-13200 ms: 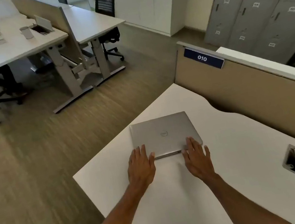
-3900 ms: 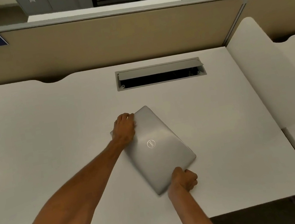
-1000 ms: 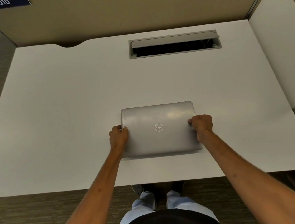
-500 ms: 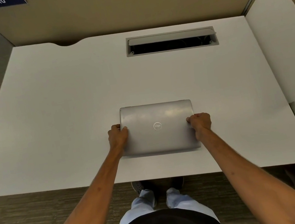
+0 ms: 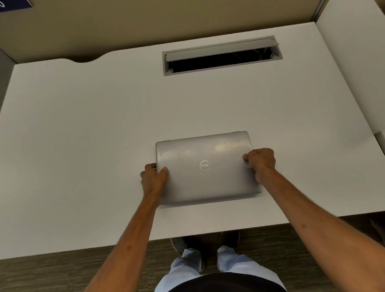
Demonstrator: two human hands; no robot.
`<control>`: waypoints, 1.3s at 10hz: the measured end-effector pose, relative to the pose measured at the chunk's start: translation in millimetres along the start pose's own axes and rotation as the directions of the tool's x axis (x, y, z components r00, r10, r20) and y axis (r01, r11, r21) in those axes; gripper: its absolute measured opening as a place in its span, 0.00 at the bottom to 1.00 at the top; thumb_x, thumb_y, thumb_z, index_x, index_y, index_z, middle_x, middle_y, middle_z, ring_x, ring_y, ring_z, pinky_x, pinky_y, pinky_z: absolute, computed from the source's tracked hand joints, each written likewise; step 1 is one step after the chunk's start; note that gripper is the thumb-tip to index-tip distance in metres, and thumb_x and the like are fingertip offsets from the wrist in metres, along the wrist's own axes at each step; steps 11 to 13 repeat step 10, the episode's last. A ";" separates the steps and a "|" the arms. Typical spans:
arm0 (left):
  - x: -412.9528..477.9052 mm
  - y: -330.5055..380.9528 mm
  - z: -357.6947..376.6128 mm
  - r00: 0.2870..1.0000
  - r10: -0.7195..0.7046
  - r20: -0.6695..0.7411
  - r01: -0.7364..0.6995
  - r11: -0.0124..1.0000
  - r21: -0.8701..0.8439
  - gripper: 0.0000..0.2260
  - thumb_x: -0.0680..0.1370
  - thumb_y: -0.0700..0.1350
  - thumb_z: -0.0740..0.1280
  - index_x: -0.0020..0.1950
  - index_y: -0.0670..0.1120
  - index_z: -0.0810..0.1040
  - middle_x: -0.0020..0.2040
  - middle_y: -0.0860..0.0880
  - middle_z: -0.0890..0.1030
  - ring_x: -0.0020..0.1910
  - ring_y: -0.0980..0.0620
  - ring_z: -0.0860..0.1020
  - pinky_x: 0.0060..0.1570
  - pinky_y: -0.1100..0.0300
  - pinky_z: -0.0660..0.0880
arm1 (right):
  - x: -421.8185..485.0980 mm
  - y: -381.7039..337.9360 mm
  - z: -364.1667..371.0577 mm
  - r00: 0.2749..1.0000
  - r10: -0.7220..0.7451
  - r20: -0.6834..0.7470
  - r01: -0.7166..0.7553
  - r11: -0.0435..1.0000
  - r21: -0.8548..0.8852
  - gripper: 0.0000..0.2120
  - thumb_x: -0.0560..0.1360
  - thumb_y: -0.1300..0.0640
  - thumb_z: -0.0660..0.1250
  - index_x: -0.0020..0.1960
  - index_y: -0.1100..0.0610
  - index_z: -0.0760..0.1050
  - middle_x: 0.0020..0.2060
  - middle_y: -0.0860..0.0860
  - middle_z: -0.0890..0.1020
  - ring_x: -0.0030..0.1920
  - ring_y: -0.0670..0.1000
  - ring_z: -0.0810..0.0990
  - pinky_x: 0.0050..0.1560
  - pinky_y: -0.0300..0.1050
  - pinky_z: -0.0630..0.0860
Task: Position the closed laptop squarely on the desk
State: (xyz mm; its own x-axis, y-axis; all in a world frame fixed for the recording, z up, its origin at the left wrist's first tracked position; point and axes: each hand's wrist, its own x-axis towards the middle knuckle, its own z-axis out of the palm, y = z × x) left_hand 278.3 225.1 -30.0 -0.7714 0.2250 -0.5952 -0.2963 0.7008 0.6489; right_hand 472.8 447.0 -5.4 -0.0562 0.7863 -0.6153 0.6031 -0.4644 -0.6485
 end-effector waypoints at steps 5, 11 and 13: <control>-5.0 2.4 3.8 1.000 0.026 -0.003 -0.025 0.991 0.130 0.30 0.83 0.50 0.71 0.81 0.40 0.68 0.78 0.37 0.70 0.77 0.34 0.73 0.77 0.38 0.73 | 9.1 7.7 0.6 0.995 -0.097 0.007 0.097 0.986 -0.134 0.17 0.74 0.64 0.71 0.58 0.75 0.80 0.58 0.71 0.83 0.60 0.71 0.83 0.58 0.63 0.83; -37.4 7.6 52.2 0.822 0.543 0.169 -0.471 0.483 0.738 0.32 0.89 0.54 0.51 0.90 0.46 0.42 0.91 0.45 0.39 0.91 0.46 0.41 0.89 0.44 0.43 | -12.3 8.8 34.0 0.601 -0.686 0.410 0.643 0.110 -0.758 0.31 0.84 0.52 0.57 0.86 0.57 0.56 0.82 0.54 0.65 0.84 0.54 0.63 0.83 0.60 0.56; -37.4 7.6 52.2 0.822 0.543 0.169 -0.471 0.483 0.738 0.32 0.89 0.54 0.51 0.90 0.46 0.42 0.91 0.45 0.39 0.91 0.46 0.41 0.89 0.44 0.43 | -12.3 8.8 34.0 0.601 -0.686 0.410 0.643 0.110 -0.758 0.31 0.84 0.52 0.57 0.86 0.57 0.56 0.82 0.54 0.65 0.84 0.54 0.63 0.83 0.60 0.56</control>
